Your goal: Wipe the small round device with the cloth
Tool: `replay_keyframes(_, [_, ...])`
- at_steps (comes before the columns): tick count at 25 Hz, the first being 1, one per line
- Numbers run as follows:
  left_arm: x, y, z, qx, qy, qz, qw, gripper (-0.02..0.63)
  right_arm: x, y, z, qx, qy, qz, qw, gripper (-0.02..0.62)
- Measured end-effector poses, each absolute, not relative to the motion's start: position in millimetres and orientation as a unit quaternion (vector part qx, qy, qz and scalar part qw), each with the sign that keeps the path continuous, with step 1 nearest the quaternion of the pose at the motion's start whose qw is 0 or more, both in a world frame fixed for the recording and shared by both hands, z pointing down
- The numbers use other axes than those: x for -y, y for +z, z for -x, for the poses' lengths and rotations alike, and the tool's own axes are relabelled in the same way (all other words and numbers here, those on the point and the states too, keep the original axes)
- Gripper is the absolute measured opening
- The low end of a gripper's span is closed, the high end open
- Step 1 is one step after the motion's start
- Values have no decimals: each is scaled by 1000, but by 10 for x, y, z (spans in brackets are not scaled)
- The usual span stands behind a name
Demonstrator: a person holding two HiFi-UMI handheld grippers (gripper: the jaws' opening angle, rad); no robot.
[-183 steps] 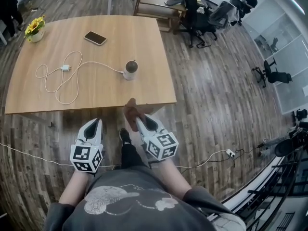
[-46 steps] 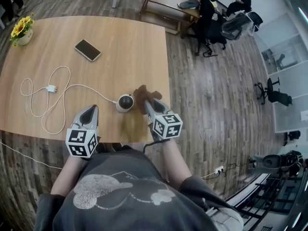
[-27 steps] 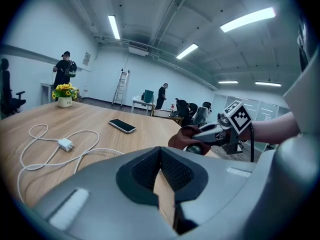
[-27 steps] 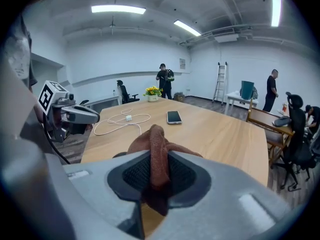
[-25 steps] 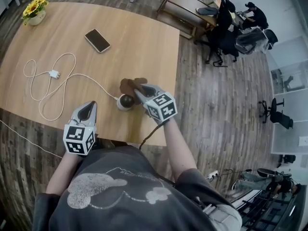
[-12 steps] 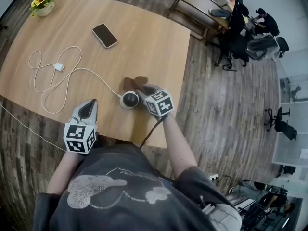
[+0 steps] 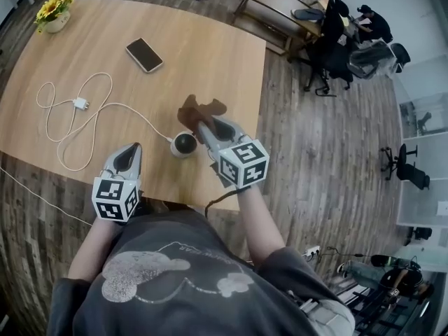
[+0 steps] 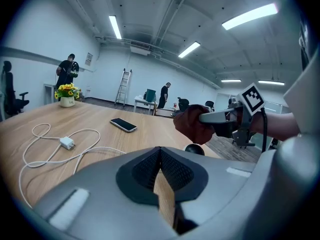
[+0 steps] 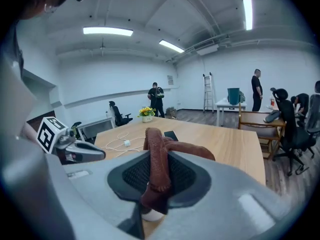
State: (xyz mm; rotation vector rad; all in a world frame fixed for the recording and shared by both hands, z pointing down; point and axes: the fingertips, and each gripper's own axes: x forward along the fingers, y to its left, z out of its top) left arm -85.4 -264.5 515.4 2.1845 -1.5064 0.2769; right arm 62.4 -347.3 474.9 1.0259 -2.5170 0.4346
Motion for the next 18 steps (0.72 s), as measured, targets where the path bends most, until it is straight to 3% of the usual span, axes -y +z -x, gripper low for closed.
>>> replay_keyframes(18, [2599, 5206, 959, 523, 101, -812, 236, 19, 2792, 5314, 286, 887, 142, -352, 262, 69])
